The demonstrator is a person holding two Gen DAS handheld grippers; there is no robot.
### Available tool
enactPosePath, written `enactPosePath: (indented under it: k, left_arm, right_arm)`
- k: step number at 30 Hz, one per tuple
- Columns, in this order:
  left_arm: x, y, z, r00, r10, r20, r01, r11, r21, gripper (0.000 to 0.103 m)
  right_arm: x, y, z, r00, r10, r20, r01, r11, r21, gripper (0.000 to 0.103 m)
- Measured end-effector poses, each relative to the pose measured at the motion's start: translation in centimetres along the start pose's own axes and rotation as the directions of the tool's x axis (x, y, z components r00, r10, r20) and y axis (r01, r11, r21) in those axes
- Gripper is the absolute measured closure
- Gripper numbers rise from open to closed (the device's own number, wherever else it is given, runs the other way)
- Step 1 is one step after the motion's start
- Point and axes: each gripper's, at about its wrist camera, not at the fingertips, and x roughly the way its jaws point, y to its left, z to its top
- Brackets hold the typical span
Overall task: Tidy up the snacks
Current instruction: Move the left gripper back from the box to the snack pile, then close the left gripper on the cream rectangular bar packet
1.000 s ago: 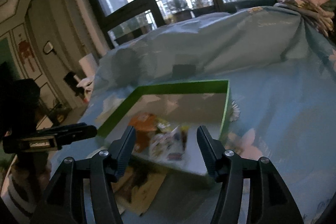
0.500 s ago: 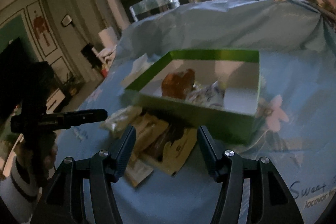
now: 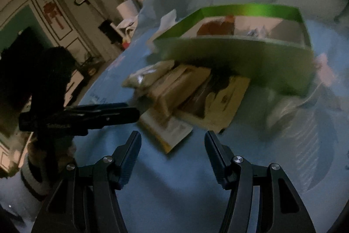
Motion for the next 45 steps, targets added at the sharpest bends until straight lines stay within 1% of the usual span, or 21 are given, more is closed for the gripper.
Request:
enactPosePath:
  k: [7,9,13,14,15,19,20,22,23,24,27,30,32,36,41,45]
  left_arm:
    - [0.9,-0.1,-0.4,0.998,-0.068,-0.013,0.068,0.998,0.014,0.022]
    - [1.2,-0.2,-0.4,0.997,-0.07,-0.013,0.07,0.997,0.021,0.023]
    - [1.8,-0.2,0.0,0.996,-0.089,-0.019,0.089,0.996,0.016,0.032]
    - [1.9,-0.2,0.0,0.995,-0.092,-0.023,0.093,0.996,0.014,0.04]
    - [2.1,-0.2,0.0,0.994,-0.102,-0.028,0.102,0.995,0.011,0.044]
    - [2.2,-0.1,0.1,0.994,-0.107,-0.033,0.108,0.994,0.014,0.045]
    - [2.1,-0.1,0.1,0.994,-0.104,-0.032,0.105,0.994,0.015,0.048]
    - [2.1,0.1,0.1,0.995,-0.097,-0.031,0.098,0.995,0.015,0.06]
    - [2.2,0.3,0.0,0.992,-0.12,-0.039,0.12,0.993,0.002,0.068]
    - [2.2,0.3,-0.1,0.992,-0.124,-0.037,0.124,0.992,-0.004,0.068]
    - [2.2,0.1,-0.2,0.993,-0.111,-0.032,0.111,0.994,0.003,0.068]
    - [2.2,0.2,-0.1,0.992,-0.117,-0.039,0.117,0.993,-0.014,0.068]
    - [2.3,0.1,0.0,0.993,-0.11,-0.046,0.109,0.994,-0.012,0.068]
    - [2.4,-0.2,0.2,0.994,-0.094,-0.058,0.094,0.996,0.007,0.068]
    - [2.4,-0.6,0.4,0.996,-0.067,-0.067,0.069,0.997,0.024,0.067]
    - [2.3,-0.5,0.4,0.996,-0.062,-0.065,0.063,0.998,0.014,0.067]
  right_arm:
    - [1.5,0.2,-0.9,0.999,0.038,-0.025,-0.038,0.999,0.011,0.042]
    - [2.0,0.2,-0.9,0.999,0.042,-0.029,-0.042,0.999,0.01,0.042]
    - [2.5,0.1,-0.8,0.998,0.06,-0.024,-0.06,0.998,0.011,0.042]
    - [2.6,0.1,-0.8,0.998,0.062,-0.024,-0.061,0.998,0.01,0.042]
    - [2.8,0.2,-0.8,0.998,0.063,-0.023,-0.063,0.998,0.008,0.042]
    - [3.2,0.4,-0.8,0.998,0.066,-0.011,-0.065,0.998,0.002,0.042]
    - [3.2,0.4,-0.8,0.998,0.066,-0.009,-0.066,0.998,0.003,0.043]
    - [3.2,0.3,-0.7,0.999,0.053,-0.001,-0.053,0.999,0.0,0.054]
    - [3.3,0.3,-0.7,0.999,0.052,-0.004,-0.052,0.999,-0.001,0.064]
    - [3.5,0.2,-0.8,0.999,0.046,-0.008,-0.046,0.999,0.001,0.068]
    - [3.4,0.1,-0.7,0.999,0.046,-0.003,-0.046,0.999,-0.001,0.07]
    - [3.3,-0.1,-0.6,0.999,0.05,-0.01,-0.05,0.999,0.003,0.071]
    - [3.3,0.0,-0.5,0.999,0.045,-0.017,-0.045,0.999,-0.002,0.072]
    - [3.2,0.3,-0.4,0.999,0.032,-0.036,-0.033,0.998,-0.046,0.071]
    - [3.6,0.5,0.0,0.998,0.034,-0.054,-0.037,0.997,-0.062,0.072]
    - [3.8,0.9,0.0,0.998,0.026,-0.051,-0.03,0.996,-0.085,0.072]
